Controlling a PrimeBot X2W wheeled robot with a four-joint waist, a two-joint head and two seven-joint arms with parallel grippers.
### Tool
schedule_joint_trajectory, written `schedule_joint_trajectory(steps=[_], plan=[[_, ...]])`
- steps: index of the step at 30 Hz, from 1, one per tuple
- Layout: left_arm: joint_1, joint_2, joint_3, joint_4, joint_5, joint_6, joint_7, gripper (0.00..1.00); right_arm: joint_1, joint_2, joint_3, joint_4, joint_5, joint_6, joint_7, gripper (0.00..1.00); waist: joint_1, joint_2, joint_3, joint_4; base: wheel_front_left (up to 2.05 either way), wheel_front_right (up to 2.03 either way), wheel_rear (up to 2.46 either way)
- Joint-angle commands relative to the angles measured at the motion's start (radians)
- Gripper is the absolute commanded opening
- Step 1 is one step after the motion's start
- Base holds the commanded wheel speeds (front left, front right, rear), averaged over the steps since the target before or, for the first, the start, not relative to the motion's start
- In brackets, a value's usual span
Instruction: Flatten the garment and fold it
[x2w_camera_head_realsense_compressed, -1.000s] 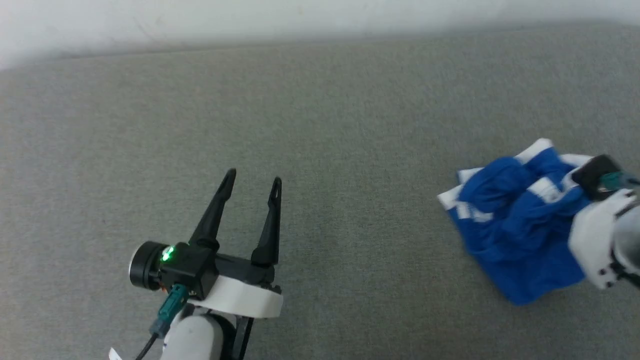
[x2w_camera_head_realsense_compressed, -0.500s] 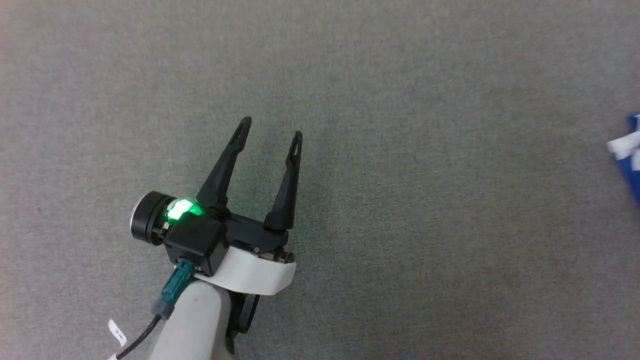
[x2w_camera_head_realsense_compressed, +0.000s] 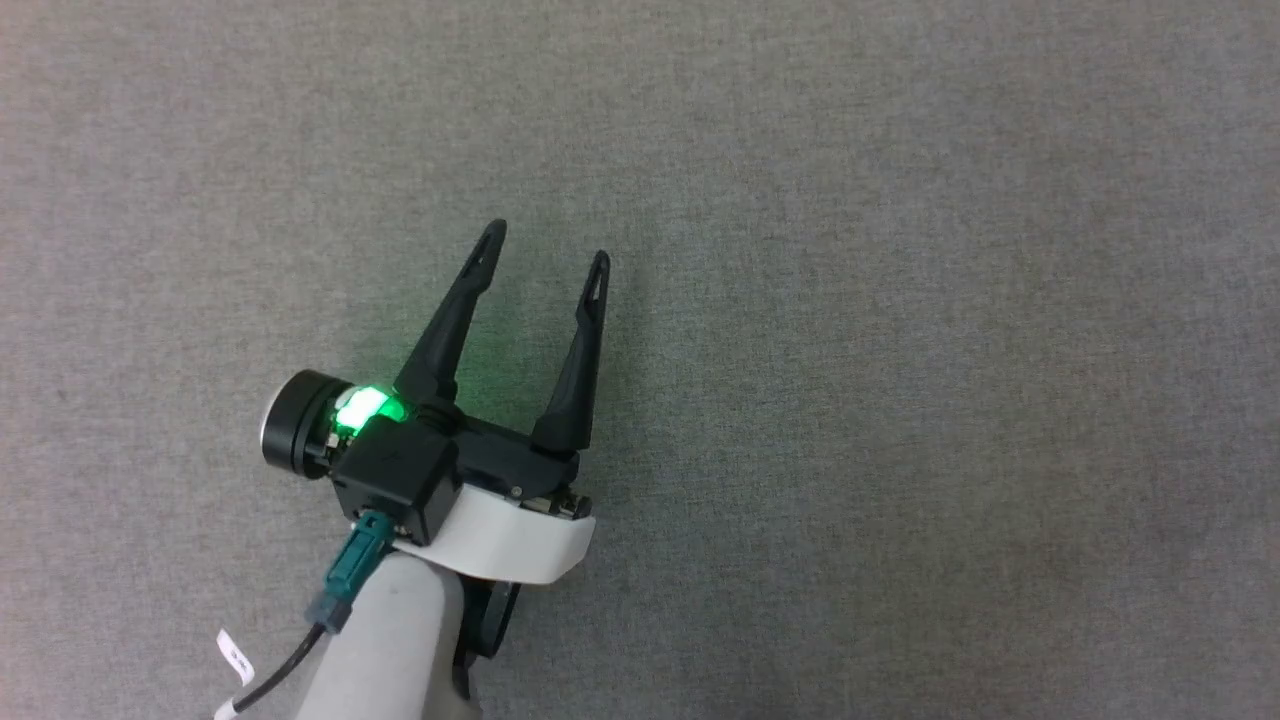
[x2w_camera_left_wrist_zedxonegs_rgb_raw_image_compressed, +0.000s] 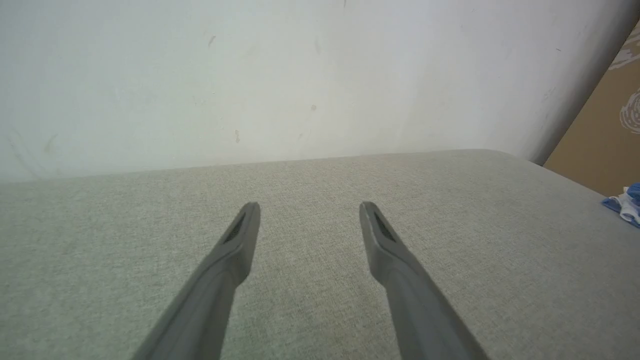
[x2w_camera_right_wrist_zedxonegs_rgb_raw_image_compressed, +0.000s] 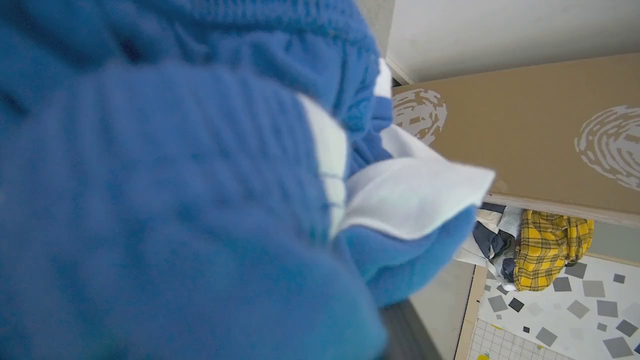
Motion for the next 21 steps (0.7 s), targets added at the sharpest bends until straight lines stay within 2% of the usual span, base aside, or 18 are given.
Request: schedule_joint_trajectory(steps=[1, 6, 12, 15, 21], plan=[[0.001, 0.000, 0.001, 0.002, -0.001, 0.000, -0.005, 1.00, -0.022, 0.029, -0.004, 0.015, -0.020, -0.001, -0.015, 1.00, -0.0001, 0.0000, -0.027, -0.003, 0.00, 0.00, 0.00], [0.026, 0.000, -0.013, 0.026, -0.021, 0.006, -0.005, 1.00, -0.026, 0.029, -0.002, 0.050, -0.055, -0.001, -0.022, 1.00, -0.0001, 0.0000, -0.128, 0.002, 0.00, 0.00, 0.00], [0.090, -0.001, -0.010, 0.046, -0.043, 0.019, -0.005, 1.00, -0.015, 0.031, 0.046, 0.042, 0.011, -0.001, 0.082, 1.00, -0.0001, 0.0000, -0.283, 0.000, 0.00, 0.00, 0.00], [0.123, -0.001, -0.006, 0.038, -0.054, 0.028, -0.005, 1.00, -0.004, 0.019, 0.087, -0.012, 0.067, -0.001, 0.142, 1.00, -0.0001, 0.0000, -0.343, 0.004, 0.00, 0.00, 0.00], [0.174, -0.001, 0.021, 0.021, -0.067, 0.053, -0.005, 1.00, -0.006, 0.012, 0.066, -0.200, 0.158, -0.001, 0.114, 1.00, -0.0001, 0.0000, -0.424, 0.015, 0.00, 0.00, 0.00]])
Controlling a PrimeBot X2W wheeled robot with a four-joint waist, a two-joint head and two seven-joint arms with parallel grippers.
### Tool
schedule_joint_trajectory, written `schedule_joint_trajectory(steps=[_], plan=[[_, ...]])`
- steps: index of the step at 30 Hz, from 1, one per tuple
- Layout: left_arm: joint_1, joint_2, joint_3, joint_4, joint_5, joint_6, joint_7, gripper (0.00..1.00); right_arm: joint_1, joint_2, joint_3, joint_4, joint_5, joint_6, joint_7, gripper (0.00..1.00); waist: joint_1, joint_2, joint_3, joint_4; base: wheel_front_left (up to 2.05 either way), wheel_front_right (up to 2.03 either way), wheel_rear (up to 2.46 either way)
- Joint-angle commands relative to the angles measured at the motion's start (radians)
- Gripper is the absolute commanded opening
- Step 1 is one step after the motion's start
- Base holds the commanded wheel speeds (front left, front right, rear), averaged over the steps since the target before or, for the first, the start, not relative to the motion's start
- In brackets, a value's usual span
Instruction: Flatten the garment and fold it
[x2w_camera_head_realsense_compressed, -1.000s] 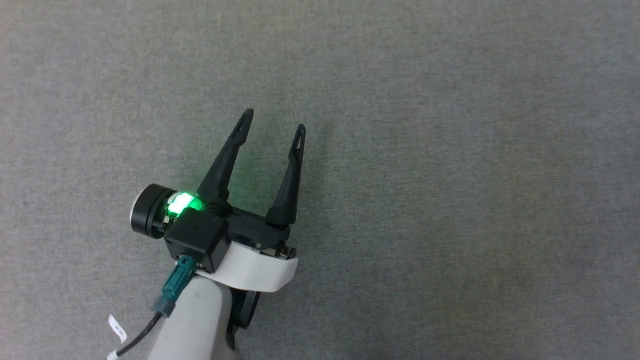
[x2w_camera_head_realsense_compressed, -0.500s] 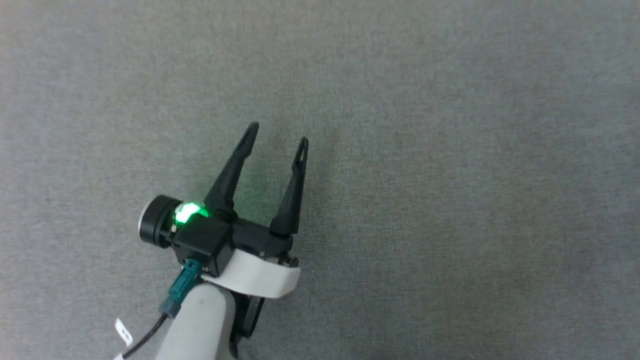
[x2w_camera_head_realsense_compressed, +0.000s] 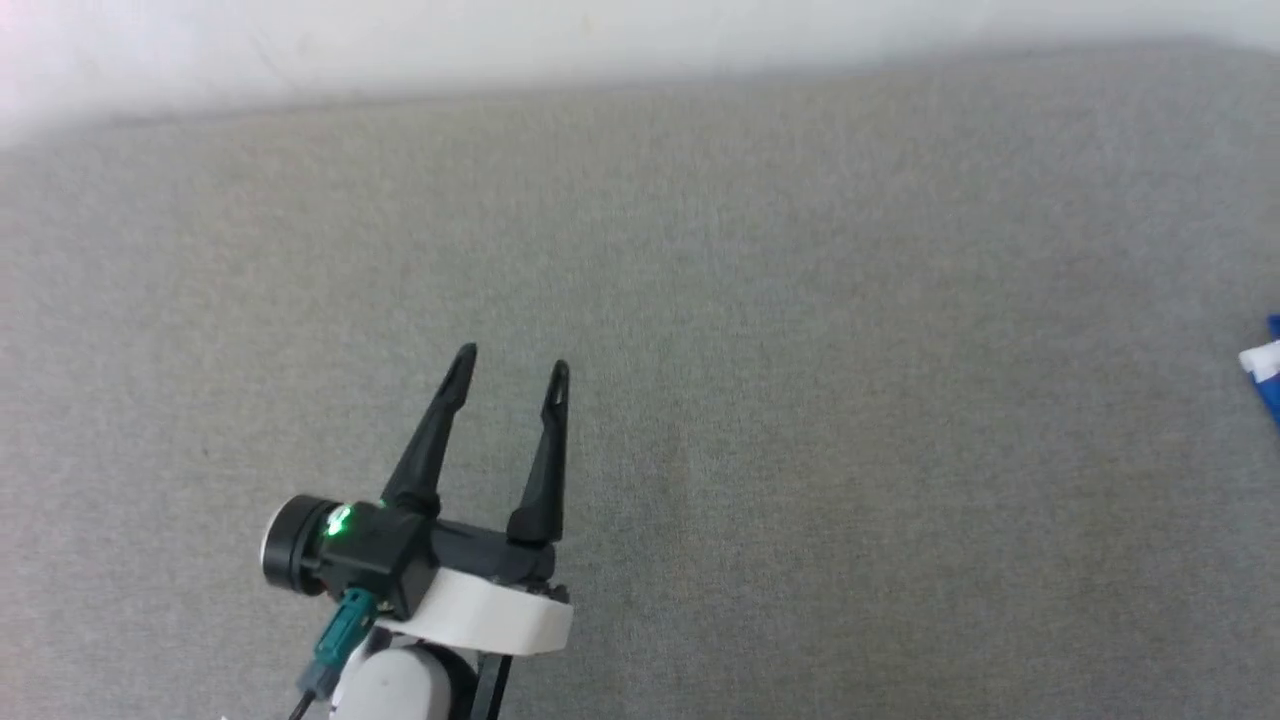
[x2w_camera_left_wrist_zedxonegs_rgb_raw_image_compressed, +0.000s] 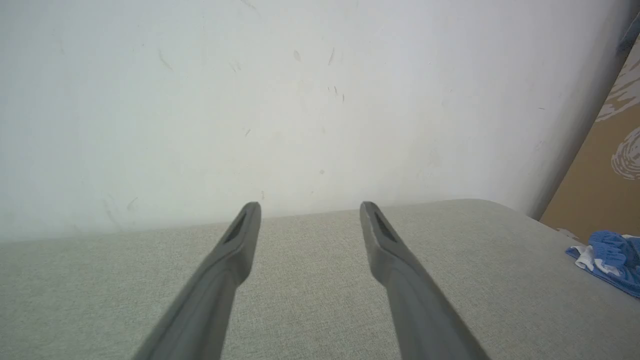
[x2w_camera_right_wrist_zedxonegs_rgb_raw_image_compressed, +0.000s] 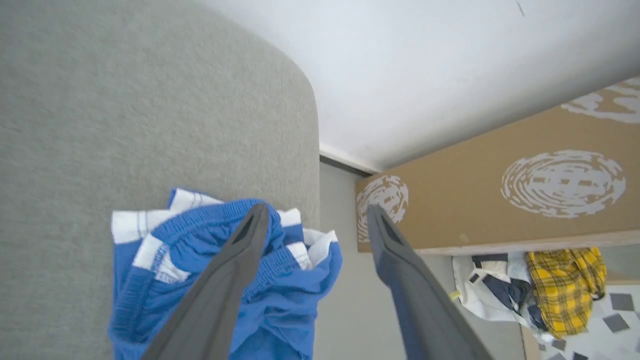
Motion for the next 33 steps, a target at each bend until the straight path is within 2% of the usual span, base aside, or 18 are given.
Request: schedule_joint_trajectory(steps=[1, 4, 6, 10, 14, 18, 21, 25, 28, 33], plan=[[0.018, -0.001, 0.014, -0.007, -0.002, 0.009, -0.005, 1.00, 0.002, 0.019, -0.022, -0.054, 0.017, -0.001, -0.031, 1.00, 0.0003, 0.0000, -0.103, 0.013, 0.00, 0.00, 0.00], [0.035, -0.001, 0.033, -0.008, 0.002, 0.011, -0.005, 1.00, 0.028, 0.076, -0.088, -0.151, 0.016, -0.001, -0.114, 1.00, 0.0003, 0.0000, -0.128, 0.022, 0.00, 0.00, 0.00], [0.042, -0.001, 0.048, -0.012, 0.002, 0.014, -0.005, 1.00, 0.060, 0.138, -0.157, -0.217, 0.004, -0.001, -0.192, 1.00, 0.0003, 0.0000, -0.139, 0.029, 0.00, 0.00, 0.00], [0.061, -0.001, 0.079, 0.004, 0.010, 0.010, -0.005, 1.00, 0.177, 0.293, -0.273, -0.350, -0.036, -0.001, -0.307, 1.00, 0.0003, 0.0000, -0.161, 0.042, 0.00, 0.00, 0.00], [0.077, -0.001, 0.107, 0.024, 0.020, 0.006, -0.005, 1.00, 0.309, 0.460, -0.344, -0.503, -0.104, -0.001, -0.390, 1.00, 0.0003, 0.0000, -0.177, 0.052, 0.00, 0.00, 0.00], [0.096, 0.000, 0.127, 0.064, 0.039, 0.023, -0.005, 1.00, 0.437, 0.647, -0.396, -0.627, -0.186, -0.001, -0.429, 1.00, 0.0003, 0.0000, -0.186, 0.056, 0.00, 0.00, 0.00], [0.103, 0.000, 0.132, 0.085, 0.039, 0.039, -0.005, 1.00, 0.524, 0.775, -0.429, -0.667, -0.216, -0.001, -0.437, 1.00, 0.0003, 0.0000, -0.192, 0.063, 0.00, 0.00, 0.00], [0.113, 0.000, 0.126, 0.124, 0.037, 0.042, -0.005, 1.00, 0.607, 0.836, -0.426, -0.660, -0.217, -0.001, -0.440, 1.00, 0.0003, 0.0000, -0.201, 0.068, 0.00, 0.00, 0.00], [0.121, 0.000, 0.131, 0.159, 0.033, 0.043, -0.005, 1.00, 0.638, 0.846, -0.392, -0.648, -0.222, -0.001, -0.440, 1.00, 0.0003, 0.0000, -0.203, 0.067, 0.00, 0.00, 0.00], [0.127, 0.000, 0.150, 0.192, 0.031, 0.053, -0.005, 1.00, 0.662, 0.853, -0.393, -0.647, -0.228, -0.001, -0.440, 1.00, 0.0003, 0.0000, -0.207, 0.068, 0.00, 0.00, 0.00]])
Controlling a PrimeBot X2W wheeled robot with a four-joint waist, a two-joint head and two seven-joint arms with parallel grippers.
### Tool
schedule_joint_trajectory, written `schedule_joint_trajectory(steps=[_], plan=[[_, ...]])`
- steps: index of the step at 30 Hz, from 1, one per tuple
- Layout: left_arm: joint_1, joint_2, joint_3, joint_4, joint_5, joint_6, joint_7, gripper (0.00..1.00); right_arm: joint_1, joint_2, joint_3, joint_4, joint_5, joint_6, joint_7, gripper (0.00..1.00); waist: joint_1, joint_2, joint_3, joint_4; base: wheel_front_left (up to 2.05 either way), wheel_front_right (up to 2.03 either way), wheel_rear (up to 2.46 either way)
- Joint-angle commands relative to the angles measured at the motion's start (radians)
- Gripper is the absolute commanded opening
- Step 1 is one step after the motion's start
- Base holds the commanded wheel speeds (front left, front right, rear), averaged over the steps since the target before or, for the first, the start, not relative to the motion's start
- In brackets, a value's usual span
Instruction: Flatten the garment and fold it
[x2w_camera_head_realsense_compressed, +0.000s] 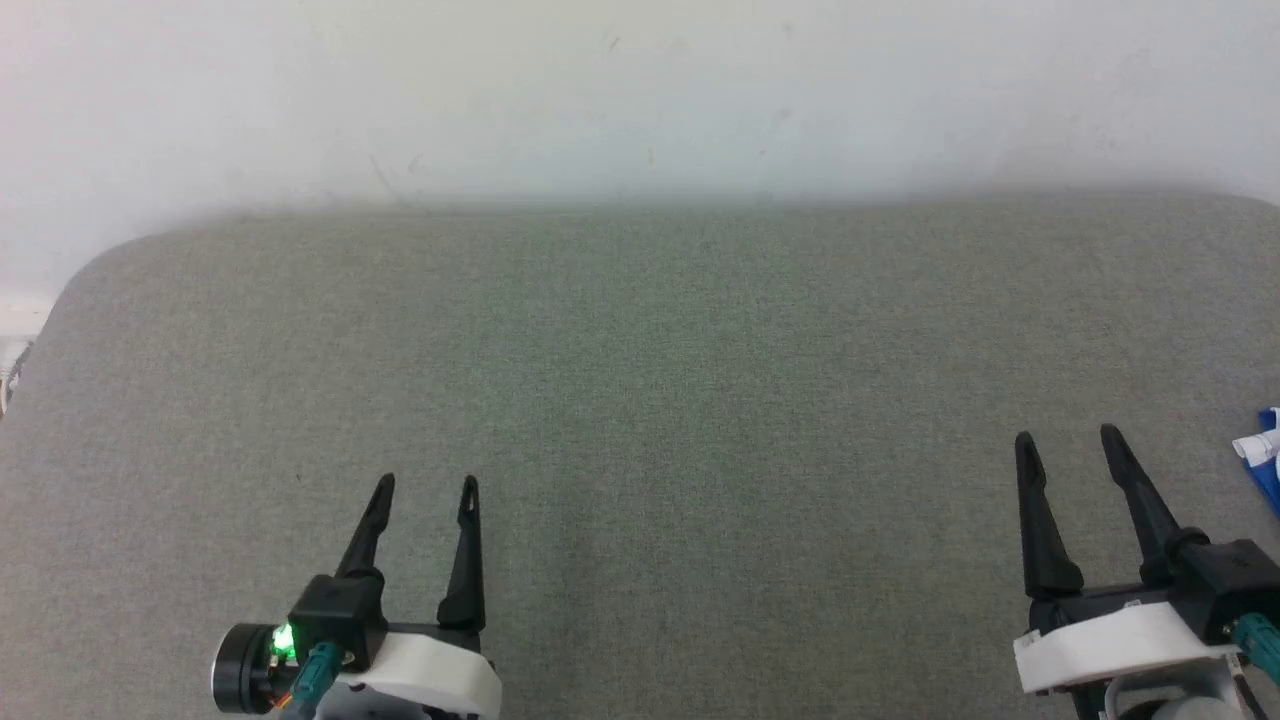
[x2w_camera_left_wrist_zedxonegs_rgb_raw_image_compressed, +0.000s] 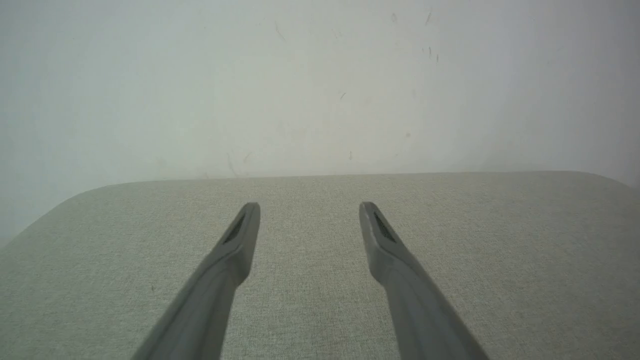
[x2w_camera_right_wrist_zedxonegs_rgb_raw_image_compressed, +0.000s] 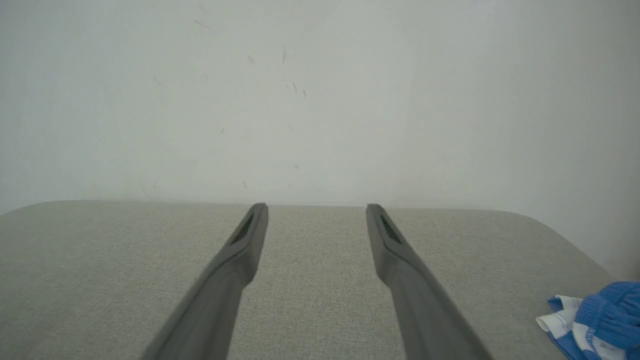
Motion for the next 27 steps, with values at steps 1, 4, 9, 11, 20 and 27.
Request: schedule_joint_trajectory(steps=[1, 4, 9, 11, 20, 27], plan=[[0.013, 0.000, 0.014, 0.013, -0.005, 0.012, -0.005, 1.00, 0.020, 0.005, -0.003, 0.000, -0.009, -0.001, -0.005, 1.00, 0.0000, 0.0000, -0.002, 0.000, 0.00, 0.00, 0.00], [0.017, 0.000, 0.019, 0.021, -0.008, 0.012, -0.005, 1.00, 0.027, 0.006, 0.001, -0.002, -0.006, -0.001, -0.006, 1.00, 0.0000, 0.0000, -0.005, 0.001, 0.00, 0.00, 0.00], [0.020, -0.001, 0.022, 0.017, -0.010, 0.014, -0.005, 1.00, 0.033, 0.006, 0.004, -0.010, 0.005, -0.001, -0.006, 1.00, 0.0000, 0.0000, -0.005, 0.003, 0.00, 0.00, 0.00], [0.020, -0.001, 0.020, 0.010, -0.012, 0.015, -0.005, 1.00, 0.035, 0.006, 0.004, -0.015, 0.009, -0.001, -0.006, 1.00, 0.0000, 0.0000, -0.004, 0.004, 0.00, 0.00, 0.00], [0.014, -0.001, 0.011, -0.021, -0.020, 0.015, -0.005, 1.00, 0.035, 0.006, 0.009, -0.032, 0.035, -0.001, -0.006, 1.00, 0.0000, 0.0000, 0.004, 0.010, 0.00, 0.00, 0.00], [0.013, 0.000, 0.014, -0.018, -0.014, 0.009, 0.007, 0.00, 0.029, 0.001, 0.007, -0.026, 0.026, 0.000, 0.006, 0.00, 0.0000, 0.0000, 0.002, 0.010, 0.00, 0.00, 0.00]])
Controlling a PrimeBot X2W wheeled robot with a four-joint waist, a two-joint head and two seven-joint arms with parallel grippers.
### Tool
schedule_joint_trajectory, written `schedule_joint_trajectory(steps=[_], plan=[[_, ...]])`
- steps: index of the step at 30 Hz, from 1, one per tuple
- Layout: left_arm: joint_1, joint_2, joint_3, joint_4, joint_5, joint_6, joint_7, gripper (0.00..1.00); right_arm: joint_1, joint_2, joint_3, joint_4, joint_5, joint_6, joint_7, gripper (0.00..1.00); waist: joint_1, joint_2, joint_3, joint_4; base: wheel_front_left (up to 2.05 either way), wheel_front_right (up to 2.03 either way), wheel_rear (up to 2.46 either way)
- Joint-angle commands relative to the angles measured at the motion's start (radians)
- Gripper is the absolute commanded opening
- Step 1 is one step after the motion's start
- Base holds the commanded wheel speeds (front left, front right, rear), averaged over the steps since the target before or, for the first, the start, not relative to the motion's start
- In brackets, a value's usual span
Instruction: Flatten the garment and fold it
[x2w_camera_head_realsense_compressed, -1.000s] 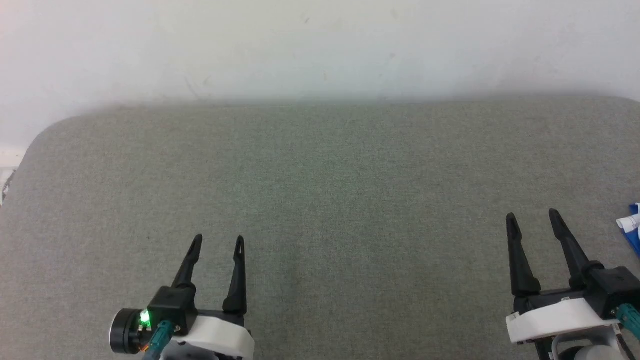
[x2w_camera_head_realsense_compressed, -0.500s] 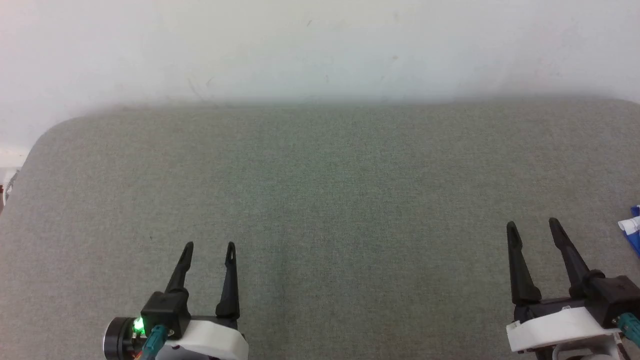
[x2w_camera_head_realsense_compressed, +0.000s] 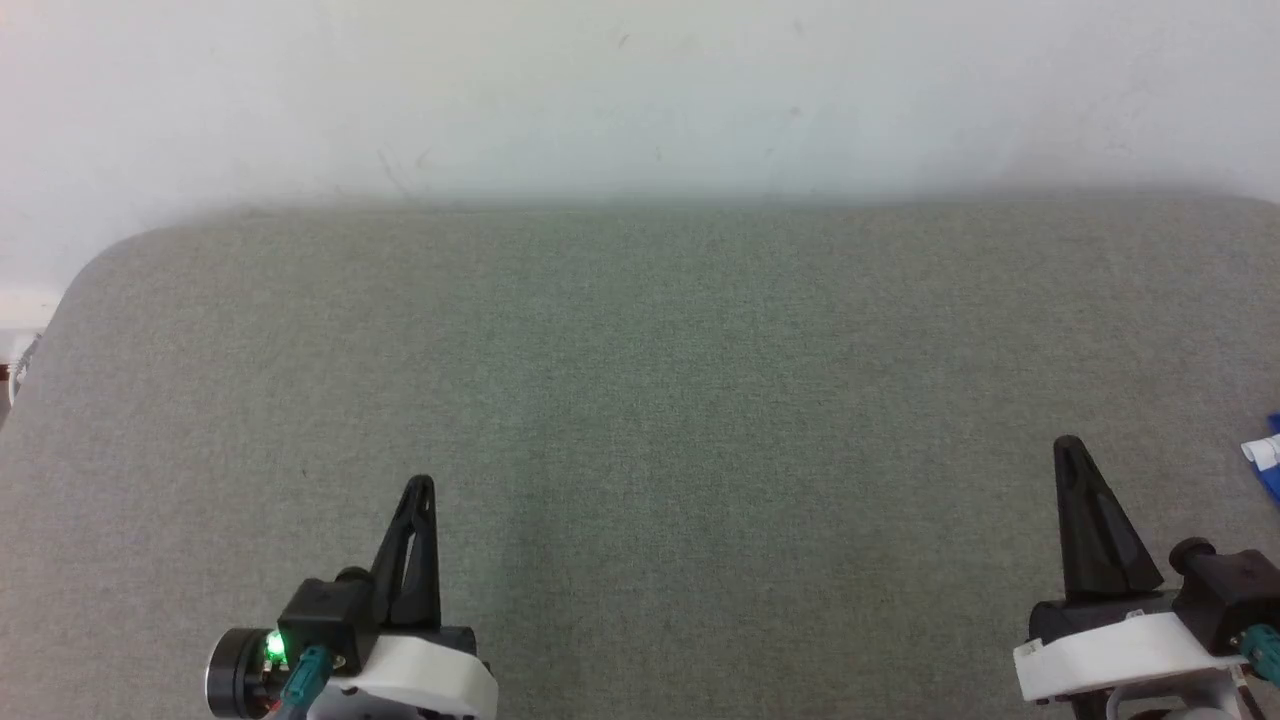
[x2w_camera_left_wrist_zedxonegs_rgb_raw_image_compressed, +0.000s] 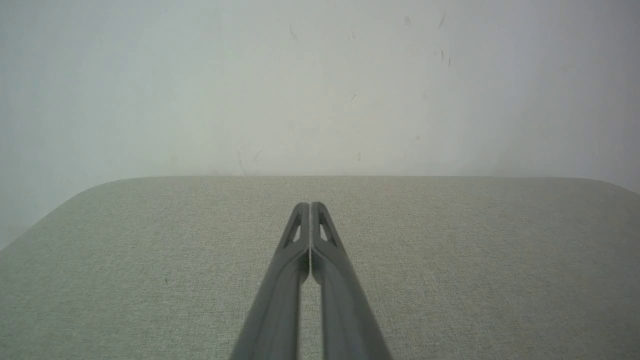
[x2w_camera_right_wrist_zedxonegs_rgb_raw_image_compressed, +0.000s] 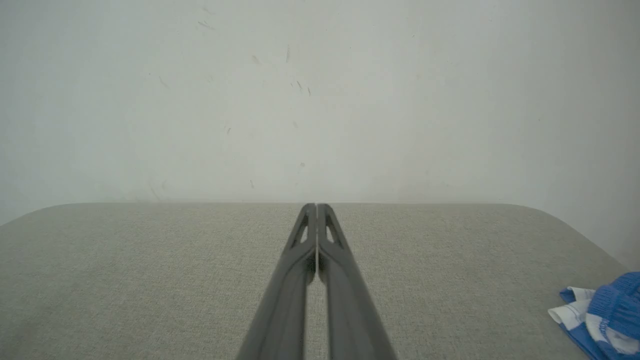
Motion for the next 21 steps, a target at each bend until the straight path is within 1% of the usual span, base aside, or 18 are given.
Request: schedule_joint_trajectory(steps=[1, 21], plan=[[-0.001, 0.000, 0.002, -0.002, 0.003, -0.001, 0.005, 0.00, -0.002, 0.000, 0.002, -0.001, -0.003, 0.000, 0.006, 0.00, 0.0000, 0.0000, 0.000, 0.000, 0.00, 0.00, 0.00], [-0.007, 0.000, 0.015, -0.015, 0.017, -0.004, 0.046, 0.00, -0.013, 0.001, 0.011, -0.003, -0.022, 0.000, 0.047, 0.00, 0.0000, 0.0000, -0.009, -0.004, 0.00, 0.00, 0.00]])
